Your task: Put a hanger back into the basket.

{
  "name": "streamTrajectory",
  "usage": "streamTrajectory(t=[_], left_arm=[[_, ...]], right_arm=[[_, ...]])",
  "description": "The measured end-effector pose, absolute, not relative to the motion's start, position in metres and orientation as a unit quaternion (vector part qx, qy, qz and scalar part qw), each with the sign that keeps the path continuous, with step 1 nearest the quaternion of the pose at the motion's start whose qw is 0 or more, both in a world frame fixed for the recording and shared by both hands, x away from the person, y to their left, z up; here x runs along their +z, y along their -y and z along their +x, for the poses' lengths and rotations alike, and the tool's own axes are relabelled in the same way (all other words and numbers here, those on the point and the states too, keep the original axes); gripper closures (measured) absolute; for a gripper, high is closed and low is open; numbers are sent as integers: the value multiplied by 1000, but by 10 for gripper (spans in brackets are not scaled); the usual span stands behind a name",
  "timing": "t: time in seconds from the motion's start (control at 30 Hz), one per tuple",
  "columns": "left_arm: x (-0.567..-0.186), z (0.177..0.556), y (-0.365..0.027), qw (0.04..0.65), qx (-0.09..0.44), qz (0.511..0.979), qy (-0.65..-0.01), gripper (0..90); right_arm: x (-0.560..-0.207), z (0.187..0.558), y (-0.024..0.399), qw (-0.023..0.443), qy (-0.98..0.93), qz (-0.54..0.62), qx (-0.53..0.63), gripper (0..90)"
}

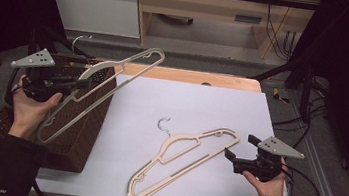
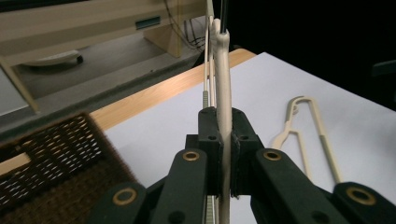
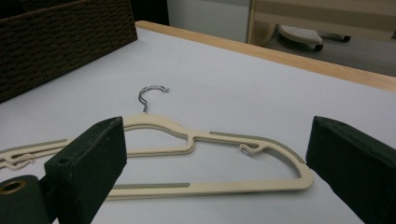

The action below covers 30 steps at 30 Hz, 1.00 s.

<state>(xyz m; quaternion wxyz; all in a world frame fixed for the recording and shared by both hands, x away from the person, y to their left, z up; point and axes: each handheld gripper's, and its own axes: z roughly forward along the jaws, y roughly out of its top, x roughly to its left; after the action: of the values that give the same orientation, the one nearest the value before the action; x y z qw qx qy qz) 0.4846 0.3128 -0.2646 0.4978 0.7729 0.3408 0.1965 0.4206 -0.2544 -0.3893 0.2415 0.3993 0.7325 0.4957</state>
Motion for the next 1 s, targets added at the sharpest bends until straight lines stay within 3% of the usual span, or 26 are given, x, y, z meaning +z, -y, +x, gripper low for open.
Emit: streamTrajectory(t=[1.0], left_arm=[[-299,497,-423,472,211,743,-424,857]], right_arm=[[-390,421,254,241,-733,399,495,49]])
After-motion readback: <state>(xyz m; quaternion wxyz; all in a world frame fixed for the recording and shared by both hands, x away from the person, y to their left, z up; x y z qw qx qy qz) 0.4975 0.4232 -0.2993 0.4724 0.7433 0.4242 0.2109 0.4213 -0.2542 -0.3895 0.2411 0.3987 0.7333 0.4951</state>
